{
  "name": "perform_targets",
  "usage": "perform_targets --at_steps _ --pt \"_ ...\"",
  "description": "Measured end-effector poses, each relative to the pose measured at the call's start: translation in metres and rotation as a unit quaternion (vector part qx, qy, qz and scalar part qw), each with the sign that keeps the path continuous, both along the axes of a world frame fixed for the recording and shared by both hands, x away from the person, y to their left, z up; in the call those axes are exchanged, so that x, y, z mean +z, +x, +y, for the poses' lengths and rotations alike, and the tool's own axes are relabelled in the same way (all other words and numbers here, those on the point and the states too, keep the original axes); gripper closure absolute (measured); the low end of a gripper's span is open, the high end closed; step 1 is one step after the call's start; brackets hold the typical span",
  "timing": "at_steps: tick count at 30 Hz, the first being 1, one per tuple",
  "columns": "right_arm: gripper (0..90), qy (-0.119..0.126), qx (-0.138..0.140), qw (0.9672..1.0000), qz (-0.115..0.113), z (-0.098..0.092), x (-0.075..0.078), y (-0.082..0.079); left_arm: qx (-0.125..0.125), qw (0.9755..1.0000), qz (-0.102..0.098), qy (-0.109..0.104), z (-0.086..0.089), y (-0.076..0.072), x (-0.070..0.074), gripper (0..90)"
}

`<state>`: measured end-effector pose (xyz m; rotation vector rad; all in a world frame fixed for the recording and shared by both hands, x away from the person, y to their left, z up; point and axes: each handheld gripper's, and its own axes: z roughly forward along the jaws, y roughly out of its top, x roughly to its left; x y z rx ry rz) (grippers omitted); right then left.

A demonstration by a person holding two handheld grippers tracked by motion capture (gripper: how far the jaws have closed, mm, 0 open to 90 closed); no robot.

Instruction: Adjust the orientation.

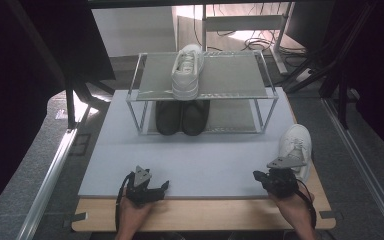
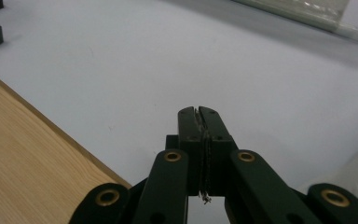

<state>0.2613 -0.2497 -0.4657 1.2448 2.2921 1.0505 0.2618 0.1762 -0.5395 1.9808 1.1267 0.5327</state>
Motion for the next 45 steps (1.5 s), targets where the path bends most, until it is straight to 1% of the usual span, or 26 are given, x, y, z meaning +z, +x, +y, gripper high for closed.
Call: perform_targets --at_steps 6,8,14,16,19,24,26,27,32,45 --pt "88.4 -0.002 -0.015 0.9999 -0.004 -0.009 -0.007 -0.007 0.000 1.0000 0.000 0.000 0.000 0.000 0.000 13.5" --pt "88.3 -0.007 -0.017 0.9998 -0.004 -0.011 -0.009 -0.009 0.000 1.0000 0.000 0.000 0.000 0.000 0.000 13.4" --pt "89.0 -0.013 -0.033 0.9993 -0.011 -0.022 -0.011 -0.015 0.000 1.0000 0.000 0.000 0.000 0.000 0.000 13.5" --pt "89.1 -0.010 -0.033 0.9993 -0.012 -0.024 -0.011 -0.016 0.000 1.0000 0.000 0.000 0.000 0.000 0.000 13.4" --pt "89.4 -0.022 -0.037 0.9989 -0.017 -0.024 -0.013 -0.018 0.000 1.0000 0.000 0.000 0.000 0.000 0.000 13.5" --pt "89.4 -0.028 -0.044 0.9985 -0.020 -0.029 -0.015 -0.022 0.000 1.0000 0.000 0.000 0.000 0.000 0.000 13.5" --pt "89.5 -0.026 -0.047 0.9984 -0.019 -0.034 -0.015 -0.024 0.000 1.0000 0.000 0.000 0.000 0.000 0.000 13.5" --pt "89.5 -0.018 -0.047 0.9986 -0.017 -0.036 -0.015 -0.025 0.000 1.0000 0.000 0.000 0.000 0.000 0.000 13.5" --pt "89.5 -0.003 -0.050 0.9987 -0.011 -0.045 -0.015 -0.028 0.000 1.0000 0.000 0.000 0.000 0.000 0.000 13.5" --pt "89.5 -0.009 -0.076 0.9970 -0.010 -0.069 -0.015 -0.036 0.001 1.0000 0.000 0.000 0.000 0.000 0.000 13.4"
